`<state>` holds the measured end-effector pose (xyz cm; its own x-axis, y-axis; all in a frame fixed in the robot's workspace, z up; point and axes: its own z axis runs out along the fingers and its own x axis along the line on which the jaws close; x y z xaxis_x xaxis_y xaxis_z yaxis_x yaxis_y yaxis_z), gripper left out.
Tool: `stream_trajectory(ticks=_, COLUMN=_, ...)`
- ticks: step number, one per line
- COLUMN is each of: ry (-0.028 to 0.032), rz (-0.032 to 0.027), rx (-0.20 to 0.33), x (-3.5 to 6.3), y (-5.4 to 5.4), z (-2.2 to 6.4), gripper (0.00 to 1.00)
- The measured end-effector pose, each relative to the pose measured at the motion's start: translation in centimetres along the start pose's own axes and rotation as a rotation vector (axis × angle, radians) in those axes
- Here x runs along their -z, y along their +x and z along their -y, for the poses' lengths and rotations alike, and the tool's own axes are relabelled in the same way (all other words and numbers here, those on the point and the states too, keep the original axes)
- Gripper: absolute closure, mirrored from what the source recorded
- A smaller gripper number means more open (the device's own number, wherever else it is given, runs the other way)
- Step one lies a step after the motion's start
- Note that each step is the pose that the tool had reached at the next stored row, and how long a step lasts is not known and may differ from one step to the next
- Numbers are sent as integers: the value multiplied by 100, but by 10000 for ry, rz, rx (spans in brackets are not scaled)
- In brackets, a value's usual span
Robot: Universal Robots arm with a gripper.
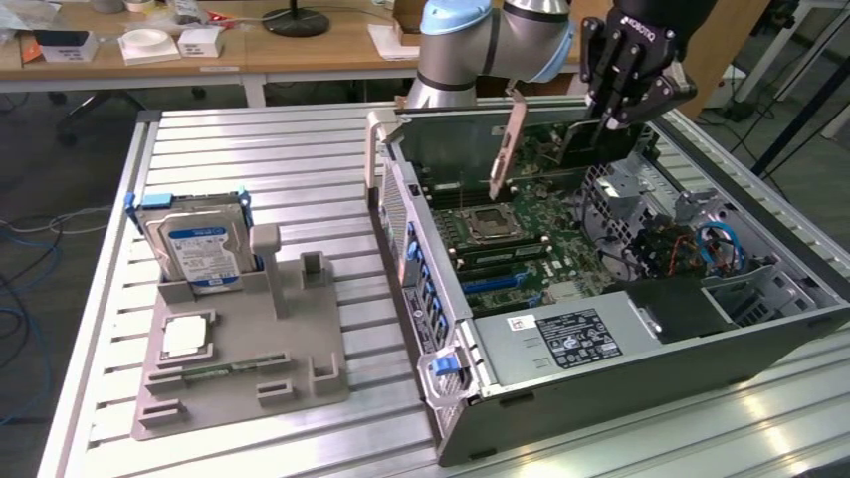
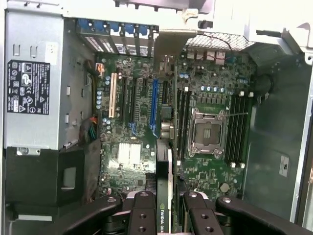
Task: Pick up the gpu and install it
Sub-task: 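Insert the gpu into the slot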
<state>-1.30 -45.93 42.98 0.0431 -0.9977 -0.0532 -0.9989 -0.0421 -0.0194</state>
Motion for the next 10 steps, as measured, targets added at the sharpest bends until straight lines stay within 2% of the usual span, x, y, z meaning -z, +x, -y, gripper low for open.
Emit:
stream_trajectory(ticks=4, ry=28, rz=-11, rx=-517, x=-5, y=1, z=0, gripper=74)
stream_trajectory(ticks=7, ry=43, rz=-64, rx=-809, x=-7, y=0, z=0, gripper=74)
stream_trajectory(ticks=8, ry=46, rz=-134, rx=-871, x=-7, y=0, z=-1, gripper=74)
stream_trajectory(ticks=9, ry=44, rz=-282, rx=-873, x=-7, y=0, z=-1, gripper=74)
stream_trajectory(ticks=10, ry=40, rz=-348, rx=-870, x=-7, y=0, z=0, gripper=74)
